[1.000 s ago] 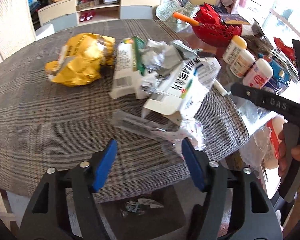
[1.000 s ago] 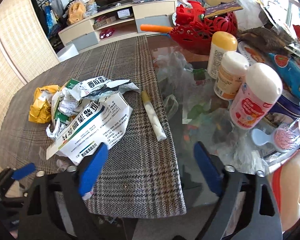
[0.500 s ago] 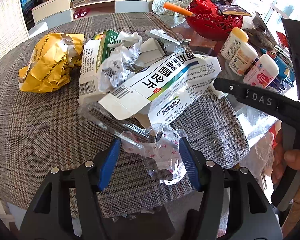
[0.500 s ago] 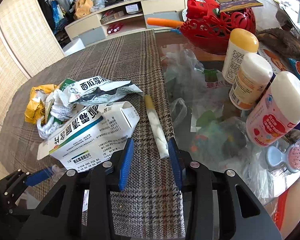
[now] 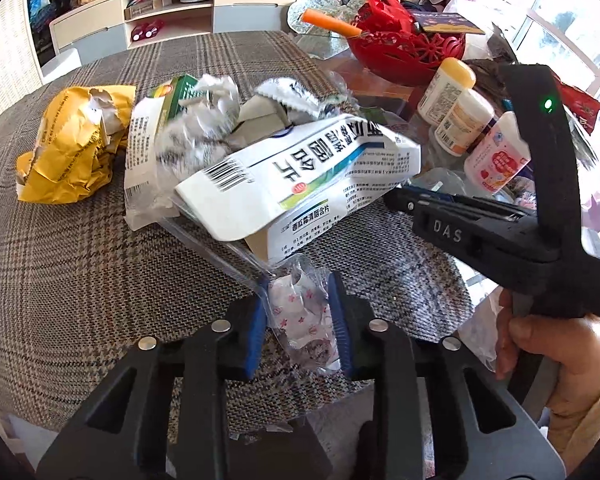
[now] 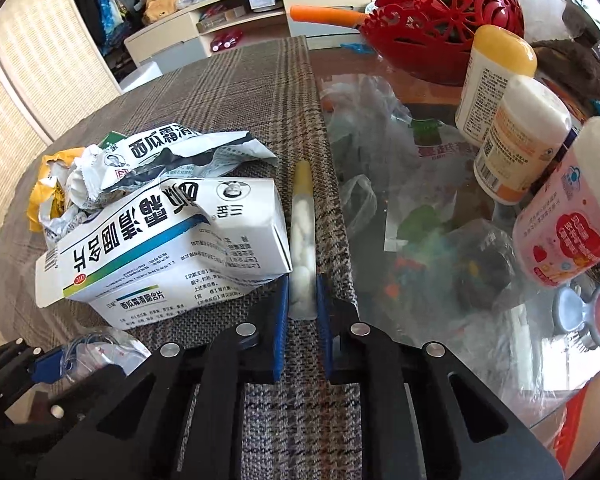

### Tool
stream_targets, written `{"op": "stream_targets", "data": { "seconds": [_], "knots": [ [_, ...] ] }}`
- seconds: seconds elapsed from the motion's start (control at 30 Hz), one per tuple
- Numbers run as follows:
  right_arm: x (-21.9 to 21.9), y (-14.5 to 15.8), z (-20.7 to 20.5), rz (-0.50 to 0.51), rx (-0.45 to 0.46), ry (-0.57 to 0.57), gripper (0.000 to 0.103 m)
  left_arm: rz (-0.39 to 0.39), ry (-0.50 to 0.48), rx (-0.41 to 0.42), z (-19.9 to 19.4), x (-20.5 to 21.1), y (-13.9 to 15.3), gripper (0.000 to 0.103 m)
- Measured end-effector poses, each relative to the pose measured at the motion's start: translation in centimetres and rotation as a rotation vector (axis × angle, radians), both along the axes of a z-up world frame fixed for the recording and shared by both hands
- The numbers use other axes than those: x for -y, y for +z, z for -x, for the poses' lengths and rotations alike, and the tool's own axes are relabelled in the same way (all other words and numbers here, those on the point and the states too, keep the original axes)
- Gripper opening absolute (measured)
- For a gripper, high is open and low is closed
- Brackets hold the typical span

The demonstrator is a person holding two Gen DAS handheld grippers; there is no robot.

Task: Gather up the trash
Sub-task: 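Carry wrapper, glass pipette and white tube over the black bin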

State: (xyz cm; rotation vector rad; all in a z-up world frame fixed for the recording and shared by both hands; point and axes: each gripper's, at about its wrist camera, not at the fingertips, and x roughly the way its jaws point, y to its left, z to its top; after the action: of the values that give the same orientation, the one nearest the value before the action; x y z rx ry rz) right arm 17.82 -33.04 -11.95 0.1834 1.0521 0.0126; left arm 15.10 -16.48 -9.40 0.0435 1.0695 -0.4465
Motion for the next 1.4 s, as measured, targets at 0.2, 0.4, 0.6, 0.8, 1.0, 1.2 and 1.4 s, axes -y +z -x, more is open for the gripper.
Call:
{"op": "stream_targets", "data": {
  "seconds": [0.2,0.4,0.6,0.8,1.0,1.2,1.4],
  "knots": [
    [0.4,0.6,1.8,0.039,-0.003,-0.012,0.015,-0.019,0.012,0.015,1.2,-1.3,1.1,0.016],
    [1.4,2.0,3.9,0.041,0.026,-0.034,0.015,-0.047,0.040,0.032,2.7,-3.3,1.6,0.015],
    [1.0,2.3,7.0,0.014,0.013,-0.039,0.015,-0.054,0.063,0.023,4.6,-5.8,1.1,0.015],
    [-1.5,2.7,11.3,-0.008,0.018,-0.012,0.015,-0.057,0.080,0.014,8.2,-8.5,0.5,0.015],
    [-4.7,2.7,16.0,-0.033,0.037,0.021,0.015,-0.050,0.101,0.022,12.6,-11.5,0.0,0.015],
    [-8.2,0.7,18.8,-0.074,-0.003,0.070,0.015,-0.014,0.098,0.011,16.3,-14.1,-1.5,0.015],
    [-11.2,-2.5,20.1,-0.108,-0.064,0.114,0.015,0.011,0.085,-0.024,17.8,-14.8,-4.7,0.015]
  ]
}}
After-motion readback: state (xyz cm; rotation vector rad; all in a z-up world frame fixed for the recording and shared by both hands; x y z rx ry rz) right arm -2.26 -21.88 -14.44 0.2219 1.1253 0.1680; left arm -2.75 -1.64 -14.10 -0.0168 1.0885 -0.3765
